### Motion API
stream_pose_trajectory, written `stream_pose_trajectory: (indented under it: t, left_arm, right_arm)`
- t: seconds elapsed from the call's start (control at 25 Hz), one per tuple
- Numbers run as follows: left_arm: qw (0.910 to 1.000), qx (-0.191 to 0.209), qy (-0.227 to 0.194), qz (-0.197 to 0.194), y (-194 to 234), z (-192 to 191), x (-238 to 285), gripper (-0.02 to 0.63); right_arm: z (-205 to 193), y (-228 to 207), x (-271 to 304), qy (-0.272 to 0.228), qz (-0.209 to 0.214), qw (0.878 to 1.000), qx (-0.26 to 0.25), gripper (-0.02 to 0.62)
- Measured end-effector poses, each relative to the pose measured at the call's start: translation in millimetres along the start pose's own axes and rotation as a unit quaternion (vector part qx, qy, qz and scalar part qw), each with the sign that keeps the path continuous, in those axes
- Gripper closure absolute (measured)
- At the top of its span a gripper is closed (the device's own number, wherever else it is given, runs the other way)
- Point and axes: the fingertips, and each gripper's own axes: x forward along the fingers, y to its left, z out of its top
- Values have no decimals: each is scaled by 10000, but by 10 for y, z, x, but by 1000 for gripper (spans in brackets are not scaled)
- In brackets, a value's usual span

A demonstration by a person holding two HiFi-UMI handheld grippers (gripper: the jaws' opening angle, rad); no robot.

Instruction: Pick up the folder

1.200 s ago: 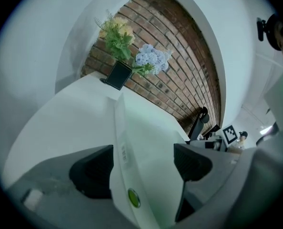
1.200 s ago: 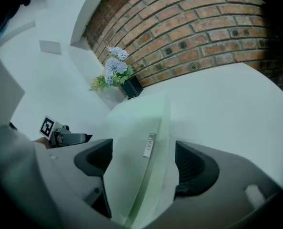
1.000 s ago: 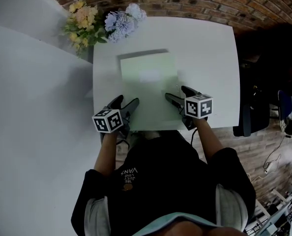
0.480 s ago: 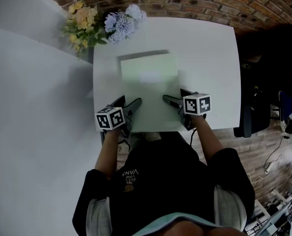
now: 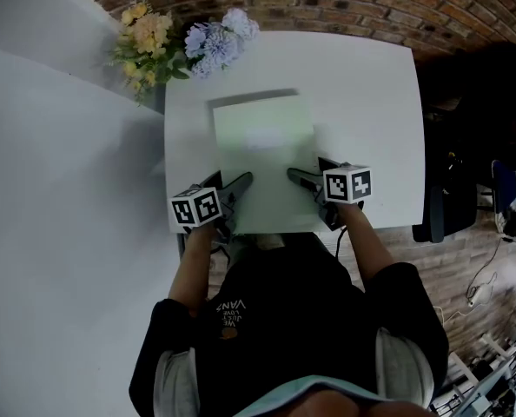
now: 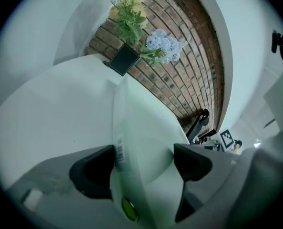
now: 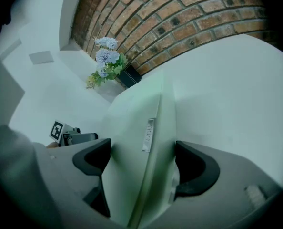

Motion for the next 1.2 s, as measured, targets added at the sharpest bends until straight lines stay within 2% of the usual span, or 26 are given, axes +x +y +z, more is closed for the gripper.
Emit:
stream_pose_trajectory:
  t: [0.44,0.68,1.2]
  left_arm:
    - [9998,161,65,70,-6,17,0,212]
    - [9995,293,114,61,-29,18,-38,212]
    - [9947,1003,171,-149,-241,156,-141,212]
  right_arm:
    - [-41,34,-7,-163,-136,9997,110,173]
    - [-47,88,-41,-276,-216,9994,-50,170]
    - [-46,255,-227,-767,-403,9962,-85,163]
